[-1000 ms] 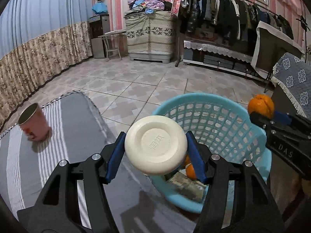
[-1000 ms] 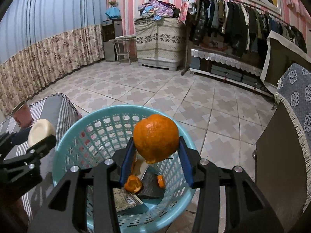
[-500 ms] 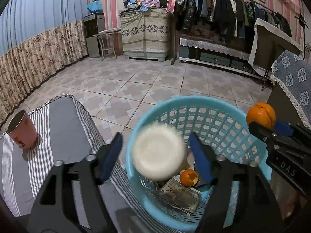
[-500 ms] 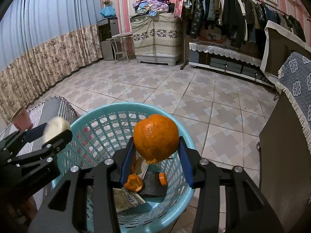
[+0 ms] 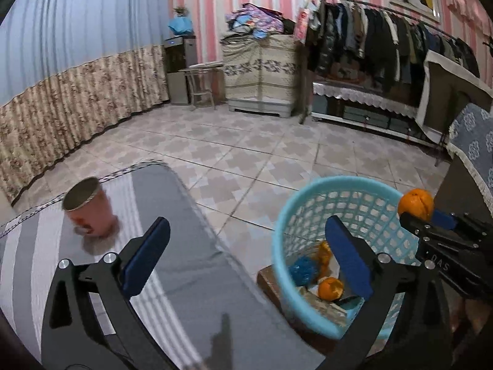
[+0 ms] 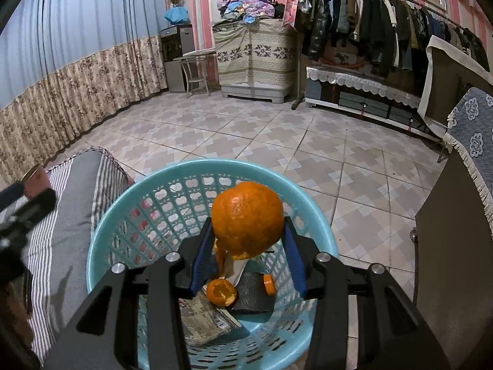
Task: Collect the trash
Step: 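Open the left tool to drop the lid while the right tool drops the orange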
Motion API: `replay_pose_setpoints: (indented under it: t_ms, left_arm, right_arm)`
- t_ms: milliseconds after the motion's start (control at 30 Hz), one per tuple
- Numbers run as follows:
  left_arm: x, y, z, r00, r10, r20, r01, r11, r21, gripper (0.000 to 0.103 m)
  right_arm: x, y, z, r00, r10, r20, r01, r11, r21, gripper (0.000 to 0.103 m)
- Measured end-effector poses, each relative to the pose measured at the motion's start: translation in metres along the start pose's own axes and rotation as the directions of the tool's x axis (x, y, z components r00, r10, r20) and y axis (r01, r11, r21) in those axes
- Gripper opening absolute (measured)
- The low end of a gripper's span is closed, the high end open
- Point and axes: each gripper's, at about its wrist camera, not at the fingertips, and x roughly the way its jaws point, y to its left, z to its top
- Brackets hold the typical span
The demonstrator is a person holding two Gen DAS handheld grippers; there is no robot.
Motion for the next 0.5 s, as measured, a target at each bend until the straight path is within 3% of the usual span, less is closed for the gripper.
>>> replay_pose_setpoints:
  t_ms: [233, 267, 300, 333, 500]
  left_arm:
    - [-0.031, 0.04, -0.005, 0.998, 0.051, 0.027, -0.05, 0.997, -0.053, 0.097]
    - [-0.037, 0.047, -0.007, 0.998, 0.062, 0.031, -0.06, 0.996, -0.063, 0.097]
    - [-0.041, 0.053, -0.008, 0.997, 0.074, 0.035, -0.071, 0.995, -0.072, 0.097]
    - [-0.047, 0.06, -0.01, 0.996, 0.086, 0.038, -0.083, 0.993, -0.083, 0.097]
    - [-0.072, 0.092, -0.022, 0.992, 0.121, 0.042, -0.114, 0.983, -0.142, 0.097]
  right_arm:
    - [0.001, 0.012, 0.0, 1.0, -0.008, 0.024, 0.009, 1.0, -0.012, 0.046]
    - [0.001, 0.013, -0.001, 1.0, -0.006, 0.022, 0.007, 1.0, -0.015, 0.052]
    - [0.001, 0.012, -0.001, 1.0, -0.008, 0.023, 0.009, 1.0, -0.015, 0.069]
    - [0.001, 0.012, -0.001, 0.999, -0.014, 0.028, 0.015, 1.0, -0.012, 0.077]
    - [-0.003, 0.019, -0.004, 0.998, -0.04, 0.046, 0.042, 0.999, -0.032, 0.091]
